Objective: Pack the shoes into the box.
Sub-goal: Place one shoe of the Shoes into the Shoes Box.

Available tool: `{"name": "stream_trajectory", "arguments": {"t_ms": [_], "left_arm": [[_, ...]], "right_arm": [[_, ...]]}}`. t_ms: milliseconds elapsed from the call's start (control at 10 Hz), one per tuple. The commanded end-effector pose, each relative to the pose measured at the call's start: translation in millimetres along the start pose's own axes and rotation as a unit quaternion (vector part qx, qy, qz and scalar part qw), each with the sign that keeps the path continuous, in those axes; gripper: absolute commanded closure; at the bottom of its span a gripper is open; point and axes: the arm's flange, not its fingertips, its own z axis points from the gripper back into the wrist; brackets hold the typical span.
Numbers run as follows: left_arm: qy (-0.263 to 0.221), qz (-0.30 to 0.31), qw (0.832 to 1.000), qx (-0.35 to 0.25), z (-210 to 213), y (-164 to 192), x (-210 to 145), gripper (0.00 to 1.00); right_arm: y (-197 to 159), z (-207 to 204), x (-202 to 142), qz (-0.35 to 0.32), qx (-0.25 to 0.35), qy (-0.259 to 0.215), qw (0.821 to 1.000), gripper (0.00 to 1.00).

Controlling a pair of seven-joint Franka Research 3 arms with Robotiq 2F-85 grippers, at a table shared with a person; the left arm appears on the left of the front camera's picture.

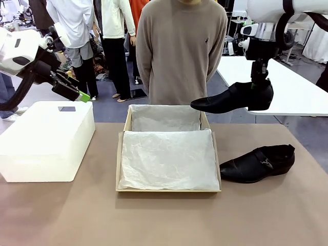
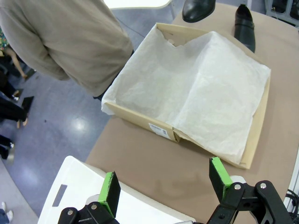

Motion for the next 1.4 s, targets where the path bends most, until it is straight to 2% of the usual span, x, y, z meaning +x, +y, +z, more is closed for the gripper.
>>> {"name": "stream_trajectory", "arguments": {"t_ms": [0, 200, 300, 900, 1300], "left_arm": [[-0.006, 0.001, 1.000, -0.001, -0.2, 0.7, 0.1, 0.00], [-0.006, 0.001, 1.000, -0.001, -0.2, 0.7, 0.1, 0.00], [-0.006, 0.001, 1.000, -0.001, -0.2, 0.7, 0.1, 0.00], [-0.006, 0.001, 1.000, -0.001, -0.2, 0.7, 0.1, 0.00], [-0.006, 0.001, 1.000, -0.001, -0.2, 0.7, 0.1, 0.00]], "right_arm": [[0.7, 4.3, -1.1, 0.002, -0.003, -0.002, 1.000, 1.00], [-0.2, 0.0, -0.6, 0.000, 0.000, 0.000, 1.000, 1.00], [-2.6, 0.5, 8.6, -0.025, 0.005, -0.001, 1.000, 1.00], [-21.2, 7.5, 106.8, -0.048, -0.004, 0.010, 0.999, 1.00], [-24.9, -9.2, 157.3, -0.055, -0.002, -0.013, 0.998, 1.00]]}}
